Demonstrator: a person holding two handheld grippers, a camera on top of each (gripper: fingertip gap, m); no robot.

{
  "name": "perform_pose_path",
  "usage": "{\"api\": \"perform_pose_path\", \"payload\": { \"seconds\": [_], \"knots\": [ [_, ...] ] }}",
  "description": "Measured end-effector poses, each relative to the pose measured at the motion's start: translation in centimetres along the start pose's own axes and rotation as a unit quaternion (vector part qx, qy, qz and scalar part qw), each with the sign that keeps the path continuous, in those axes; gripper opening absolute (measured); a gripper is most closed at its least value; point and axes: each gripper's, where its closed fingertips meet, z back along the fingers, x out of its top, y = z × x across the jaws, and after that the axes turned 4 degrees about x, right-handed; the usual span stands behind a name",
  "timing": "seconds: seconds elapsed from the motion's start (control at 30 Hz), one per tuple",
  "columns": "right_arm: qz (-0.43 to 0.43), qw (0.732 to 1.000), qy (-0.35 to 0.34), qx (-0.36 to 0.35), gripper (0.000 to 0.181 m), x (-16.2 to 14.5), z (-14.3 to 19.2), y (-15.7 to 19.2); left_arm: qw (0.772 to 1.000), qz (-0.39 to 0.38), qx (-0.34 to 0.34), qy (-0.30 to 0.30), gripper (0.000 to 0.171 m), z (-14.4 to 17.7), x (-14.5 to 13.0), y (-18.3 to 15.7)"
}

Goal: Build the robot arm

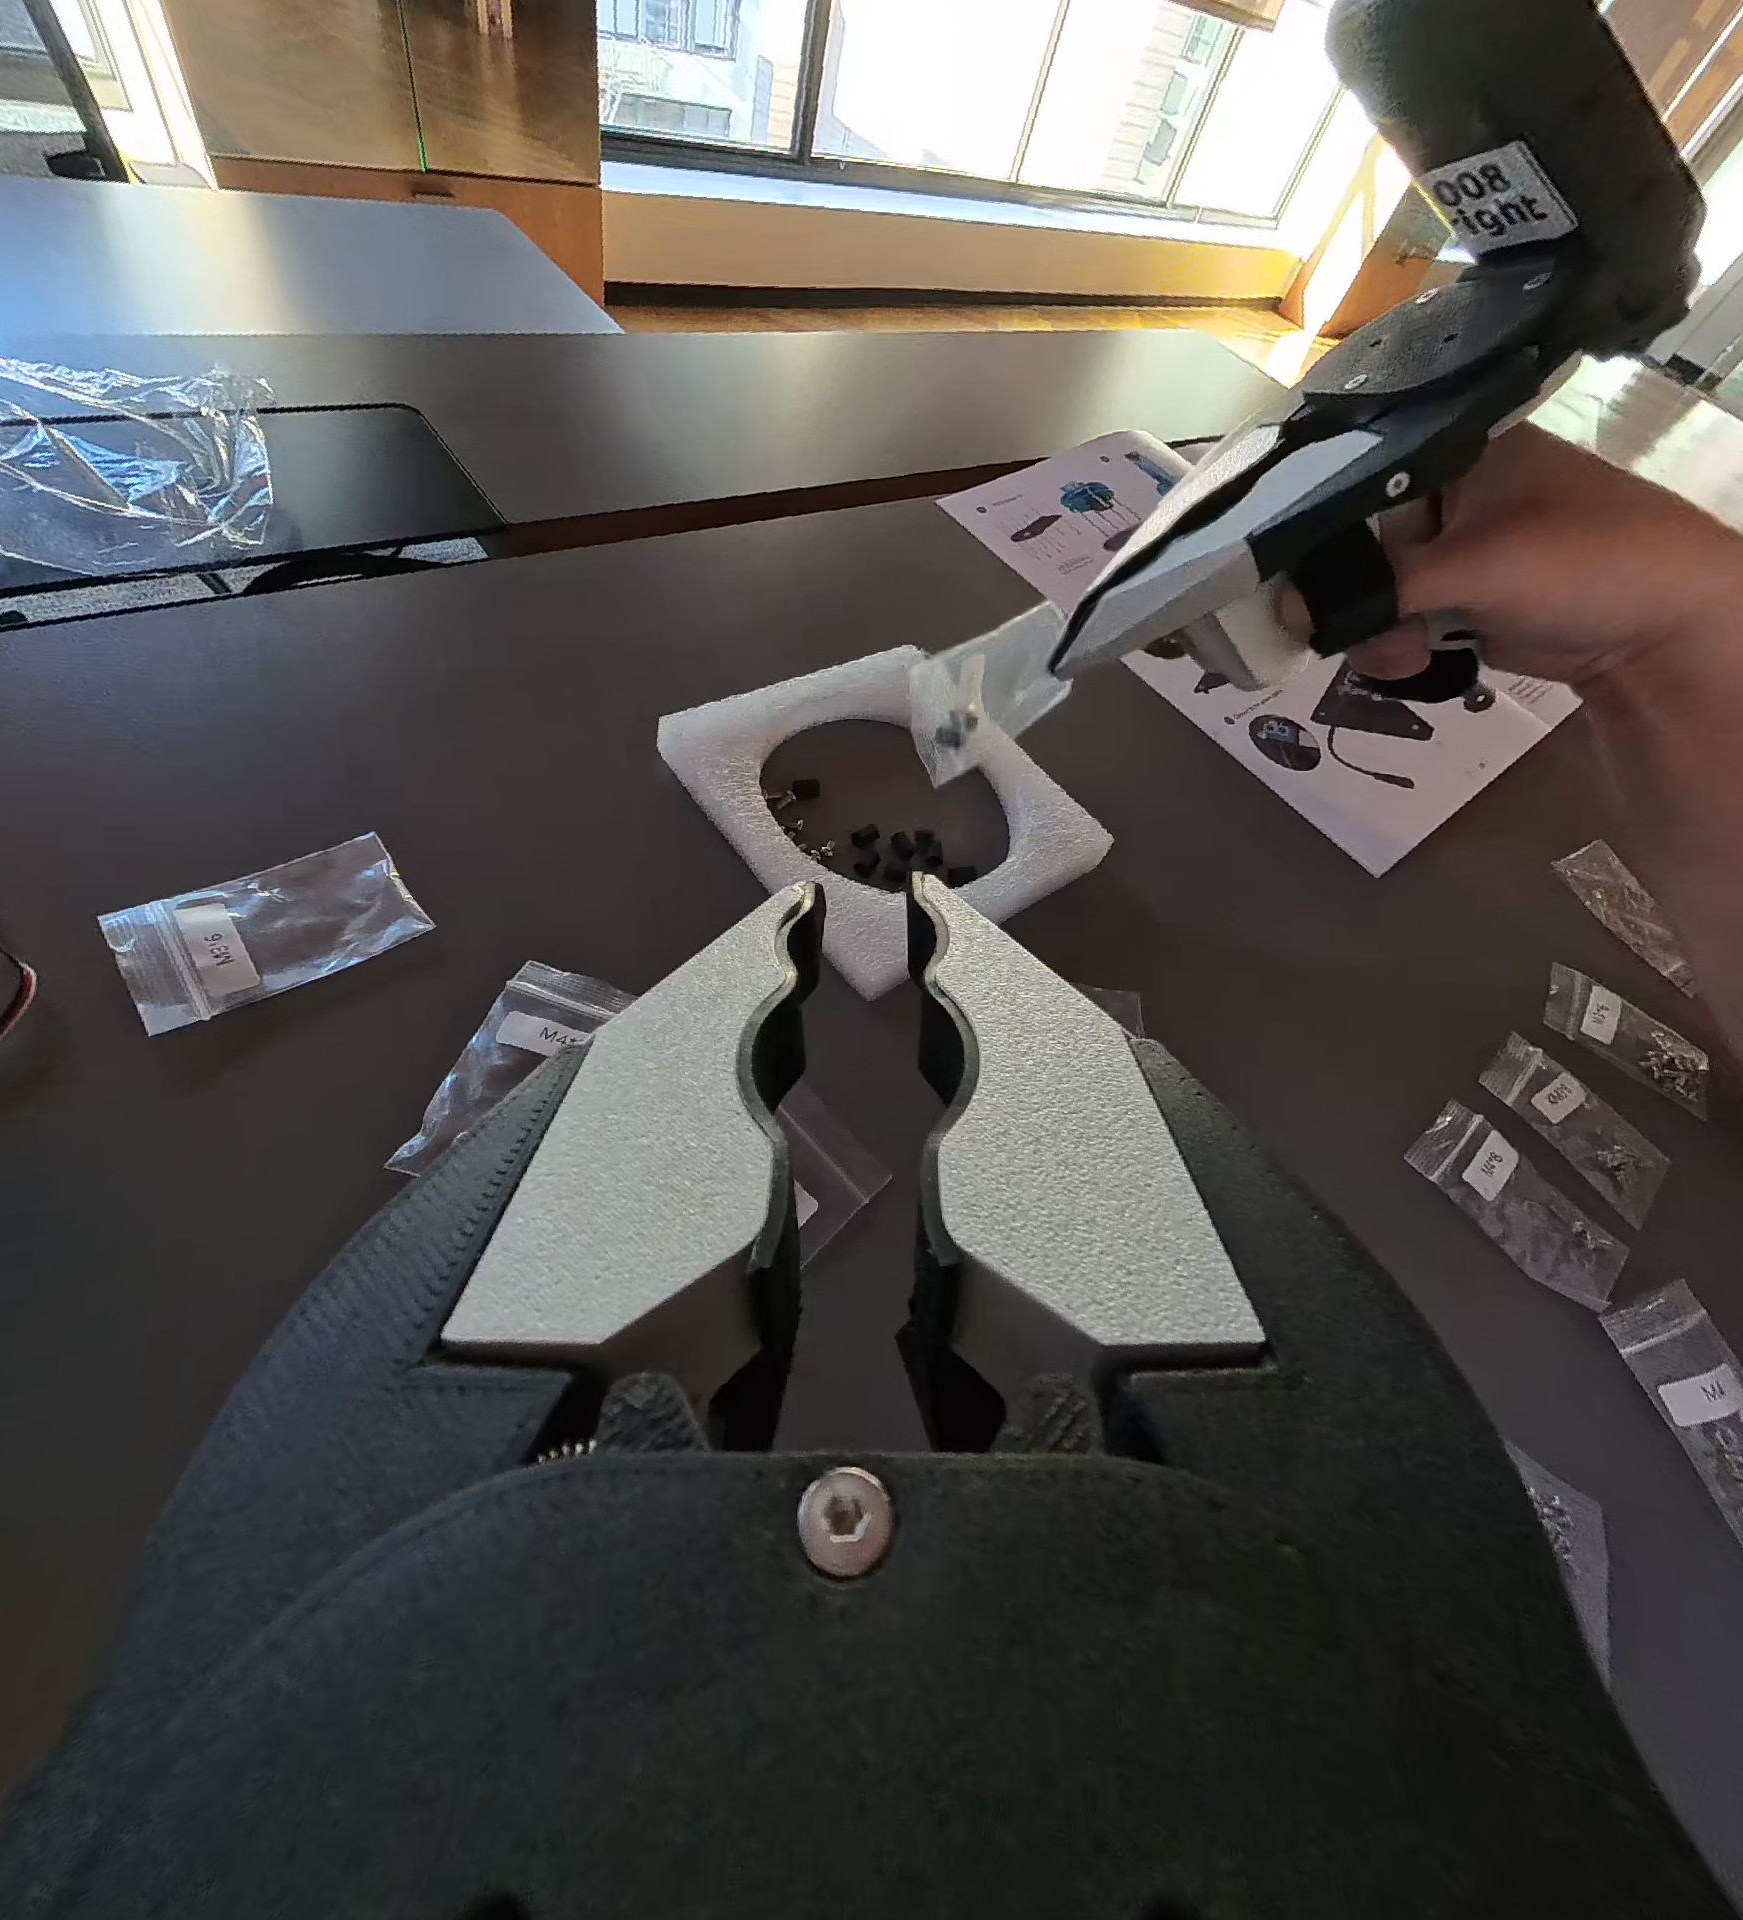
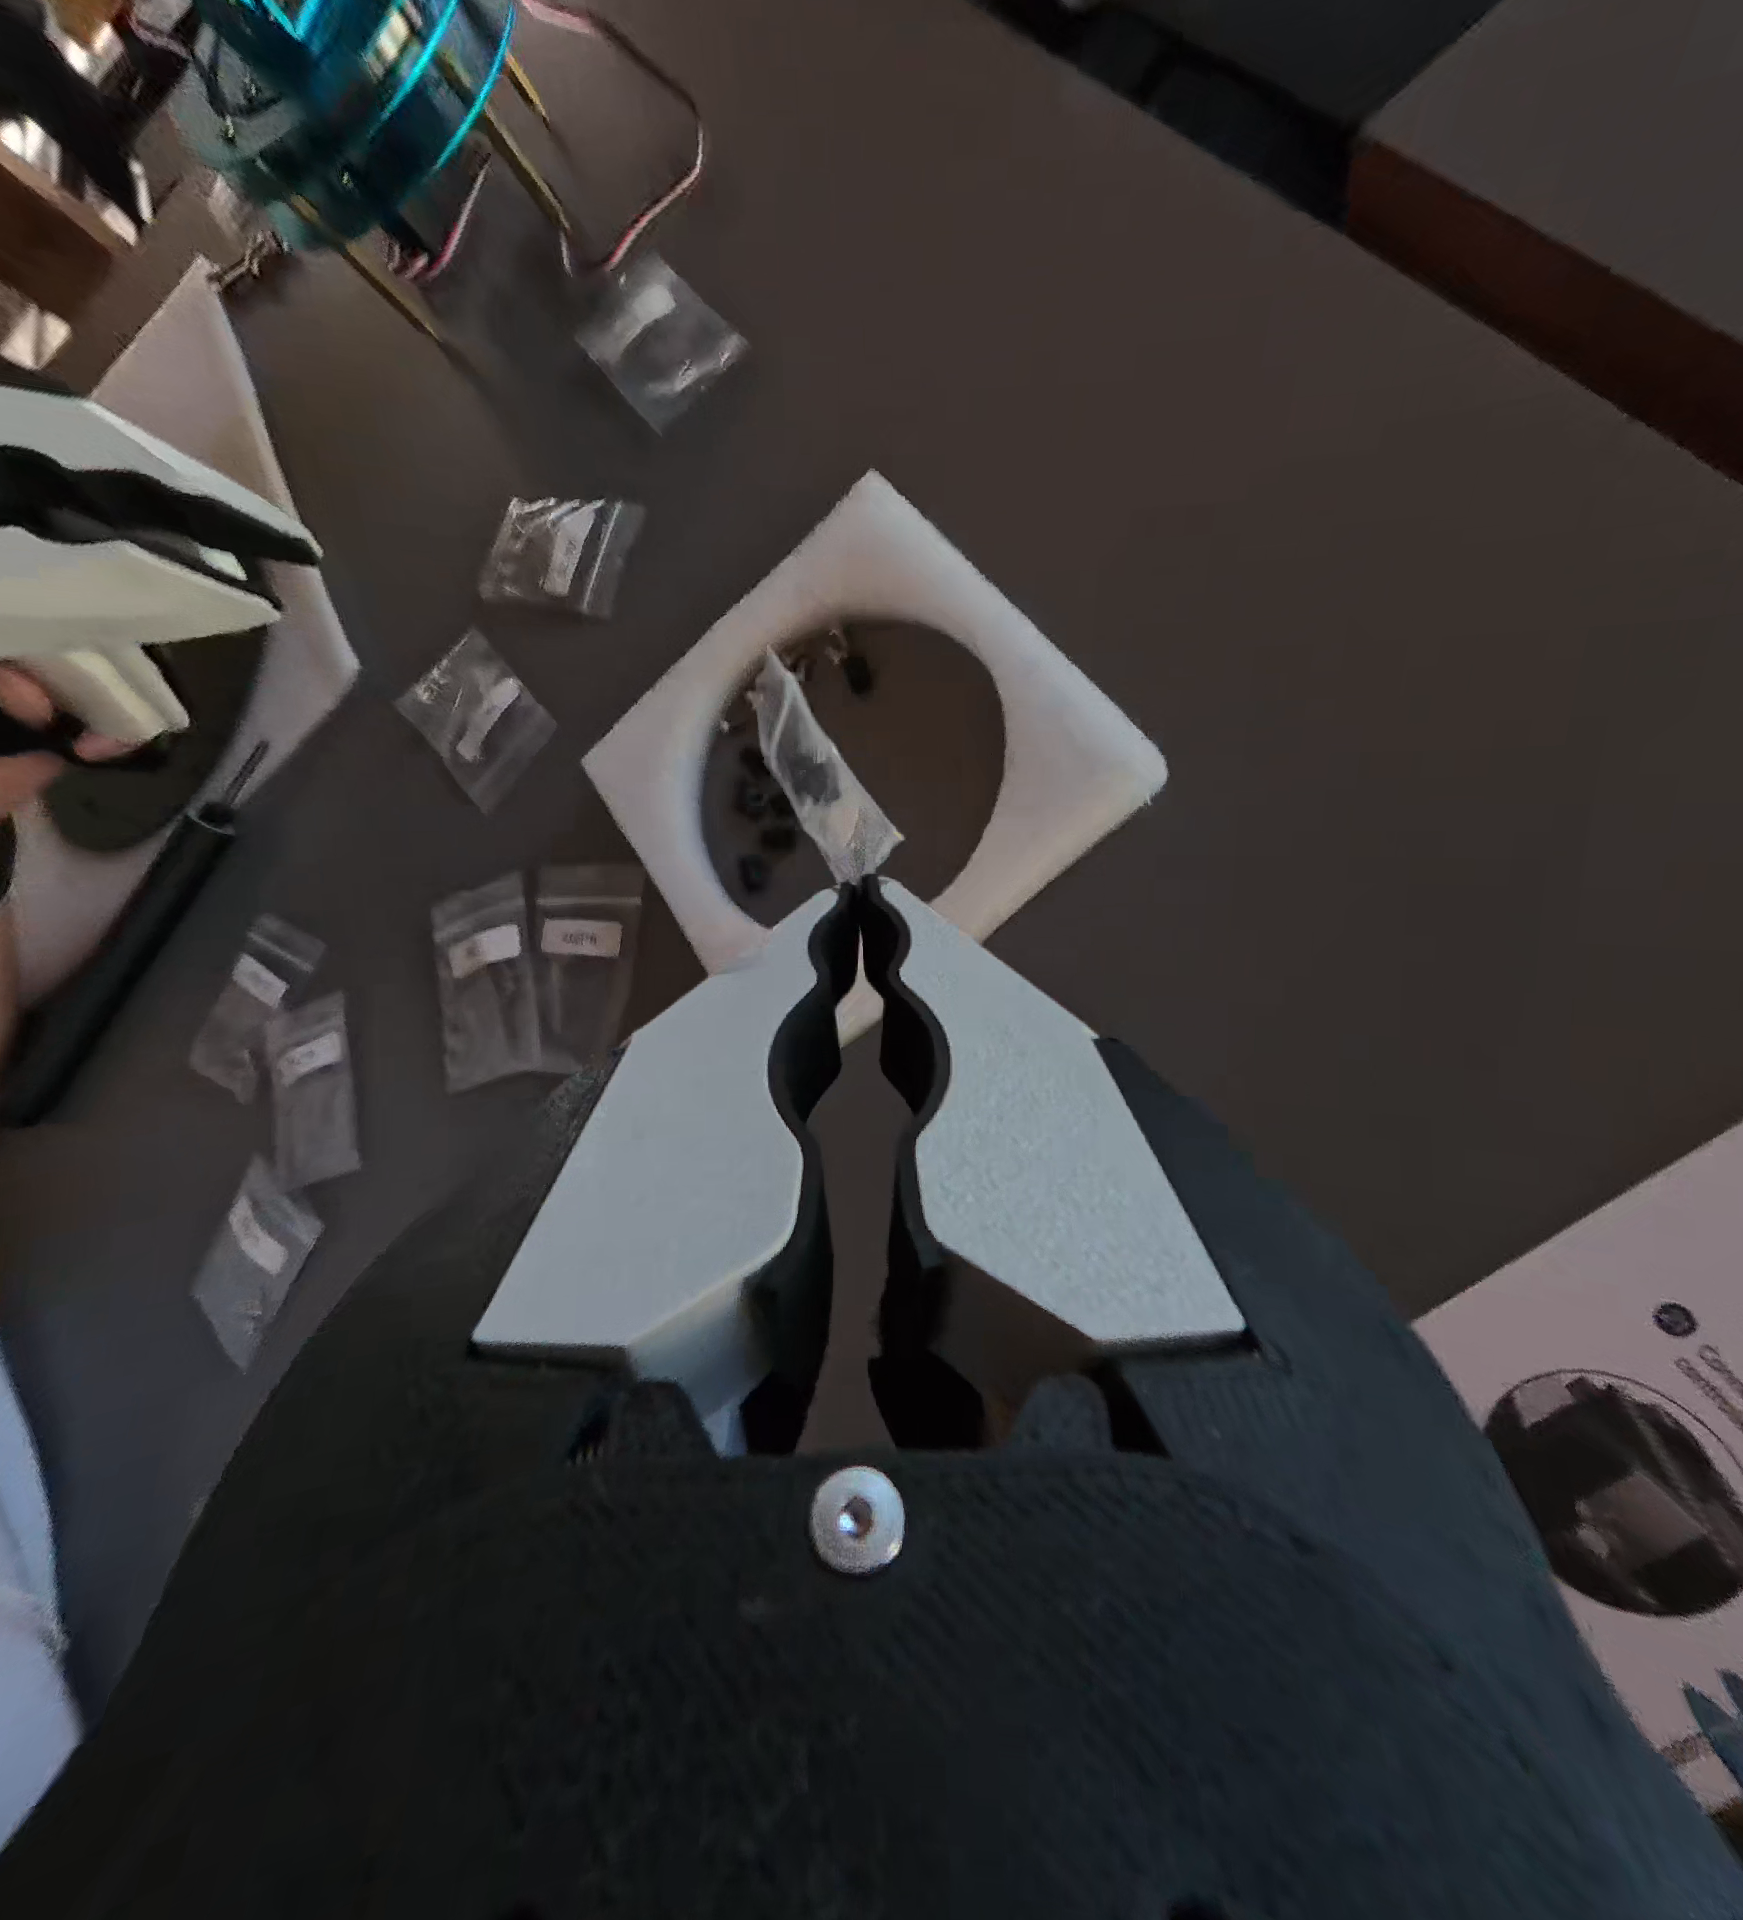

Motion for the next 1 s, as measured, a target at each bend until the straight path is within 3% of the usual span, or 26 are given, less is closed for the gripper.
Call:
{"api": "perform_pose_path", "payload": {
  "seconds": [0.07,0.4,0.67,0.8,1.0],
  "knots": [
    [0.012,0.999,0.028,-0.018,0.000,-0.8,-0.2,-0.4,1.000,-0.002,0.000,0.000,0.014,0.0,0.1,0.0],
    [0.002,1.000,0.007,-0.001,0.000,-0.2,0.1,-0.1,1.000,-0.002,0.001,0.000,0.014,0.1,0.0,0.0],
    [-0.052,0.991,-0.093,0.081,0.000,2.5,3.1,1.4,1.000,0.012,-0.019,-0.010,0.013,0.3,0.4,-0.4],
    [-0.093,0.956,-0.210,0.183,0.000,5.3,6.6,4.1,0.998,0.022,-0.052,-0.036,0.014,0.7,1.5,-1.3],
    [-0.193,0.861,-0.332,0.332,0.000,4.5,10.0,7.3,0.993,0.020,-0.101,-0.058,0.018,1.6,2.9,-3.8]
  ]
}}
